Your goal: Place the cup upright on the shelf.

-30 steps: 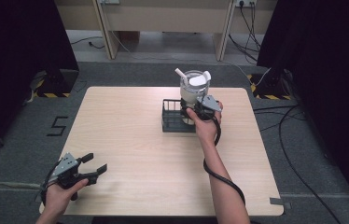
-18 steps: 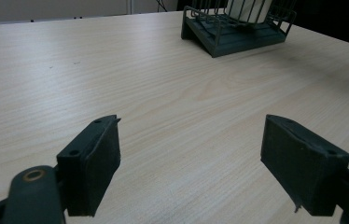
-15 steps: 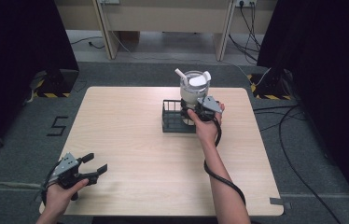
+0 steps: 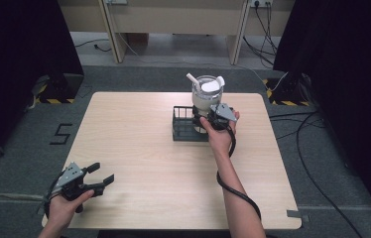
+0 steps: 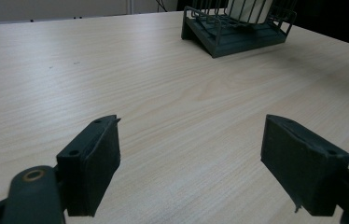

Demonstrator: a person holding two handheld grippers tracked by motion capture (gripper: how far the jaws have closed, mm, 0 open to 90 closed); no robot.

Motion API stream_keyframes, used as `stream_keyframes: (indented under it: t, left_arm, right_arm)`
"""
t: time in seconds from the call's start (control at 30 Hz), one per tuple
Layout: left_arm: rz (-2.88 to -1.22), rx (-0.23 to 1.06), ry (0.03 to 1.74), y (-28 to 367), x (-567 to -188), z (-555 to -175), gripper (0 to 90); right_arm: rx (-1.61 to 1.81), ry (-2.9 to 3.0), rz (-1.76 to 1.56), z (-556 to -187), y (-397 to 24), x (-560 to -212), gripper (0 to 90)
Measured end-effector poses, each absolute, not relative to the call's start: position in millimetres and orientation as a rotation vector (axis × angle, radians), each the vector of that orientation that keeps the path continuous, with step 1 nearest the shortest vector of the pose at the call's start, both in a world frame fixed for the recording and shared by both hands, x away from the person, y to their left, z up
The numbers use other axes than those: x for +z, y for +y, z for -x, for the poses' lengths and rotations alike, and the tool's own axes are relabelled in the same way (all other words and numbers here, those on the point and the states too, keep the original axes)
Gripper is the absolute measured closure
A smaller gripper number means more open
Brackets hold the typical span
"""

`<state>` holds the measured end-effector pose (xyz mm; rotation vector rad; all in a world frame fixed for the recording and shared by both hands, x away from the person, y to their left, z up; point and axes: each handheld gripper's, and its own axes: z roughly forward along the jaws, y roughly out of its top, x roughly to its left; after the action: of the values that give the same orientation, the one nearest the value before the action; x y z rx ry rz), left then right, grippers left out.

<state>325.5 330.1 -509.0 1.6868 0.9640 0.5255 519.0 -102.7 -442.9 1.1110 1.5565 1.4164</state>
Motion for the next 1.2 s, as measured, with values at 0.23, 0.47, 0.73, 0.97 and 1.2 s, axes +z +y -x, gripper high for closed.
stream_keyframes:
  t: [0.23,0.47,0.73,0.97,1.2]
  left_arm:
    - [-1.685,0.526,0.965,330,-509,-326,19.0]
    - [-1.684,0.527,0.964,330,-509,-325,19.0]
    - [-1.685,0.527,0.964,330,-509,-326,19.0]
    - [-1.687,0.527,0.963,330,-509,-326,19.0]
    - [-1.688,0.528,0.961,330,-509,-325,19.0]
  right_arm:
    - [1.414,1.554,-1.117,-517,-103,-443,8.5]
    - [1.407,1.566,-1.100,-516,-104,-443,8.7]
    - [1.418,1.563,-1.103,-514,-105,-443,8.7]
    - [1.425,1.554,-1.117,-511,-106,-445,9.3]
    - [1.432,1.555,-1.127,-507,-108,-446,10.6]
